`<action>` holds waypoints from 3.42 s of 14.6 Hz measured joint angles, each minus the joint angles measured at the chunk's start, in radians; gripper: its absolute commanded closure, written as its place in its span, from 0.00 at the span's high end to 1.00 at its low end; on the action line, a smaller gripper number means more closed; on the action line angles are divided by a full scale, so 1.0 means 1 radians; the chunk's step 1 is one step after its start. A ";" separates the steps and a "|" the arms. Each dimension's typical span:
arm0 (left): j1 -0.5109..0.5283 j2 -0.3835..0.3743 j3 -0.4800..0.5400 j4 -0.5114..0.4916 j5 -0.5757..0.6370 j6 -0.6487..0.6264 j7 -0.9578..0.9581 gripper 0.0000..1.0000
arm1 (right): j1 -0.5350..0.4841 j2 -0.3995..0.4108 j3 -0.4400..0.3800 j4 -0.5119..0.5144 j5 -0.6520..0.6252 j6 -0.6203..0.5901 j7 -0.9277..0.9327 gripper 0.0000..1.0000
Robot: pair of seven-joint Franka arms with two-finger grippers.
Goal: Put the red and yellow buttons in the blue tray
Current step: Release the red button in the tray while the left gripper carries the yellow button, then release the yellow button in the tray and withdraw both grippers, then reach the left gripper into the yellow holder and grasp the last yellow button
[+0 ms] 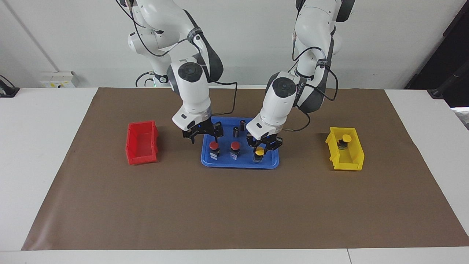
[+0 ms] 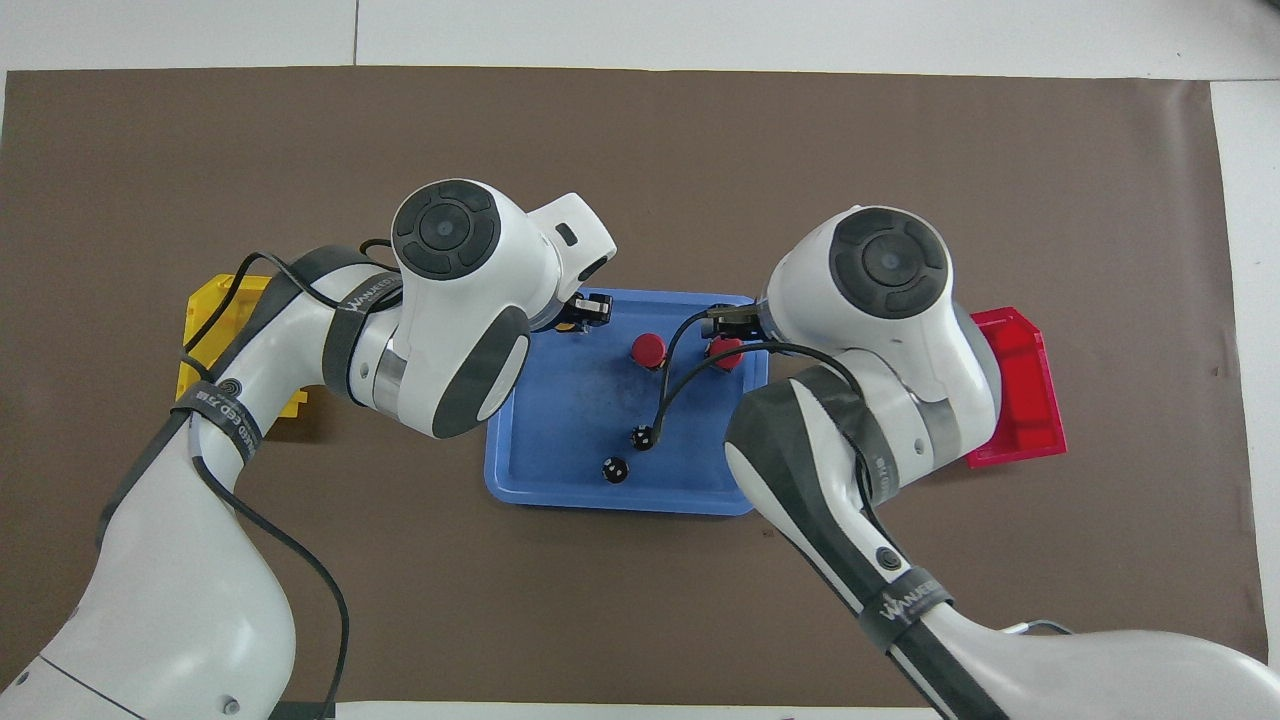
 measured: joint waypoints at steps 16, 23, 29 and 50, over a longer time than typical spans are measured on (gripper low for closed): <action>-0.039 -0.008 0.009 0.034 -0.001 -0.141 -0.065 0.74 | -0.430 -0.180 -0.008 0.302 0.000 -0.579 -0.257 1.00; -0.006 -0.162 0.045 0.057 0.015 -0.342 -0.090 1.00 | -0.498 -0.171 -0.020 0.304 -0.022 -0.590 -0.412 1.00; 0.229 -0.370 0.081 0.063 0.032 -0.506 0.010 1.00 | -0.438 -0.169 -0.074 0.304 -0.024 -0.590 -0.412 1.00; 0.500 -0.340 0.077 -0.069 0.124 -0.296 0.381 0.97 | -0.376 -0.169 -0.102 0.302 -0.026 -0.602 -0.412 1.00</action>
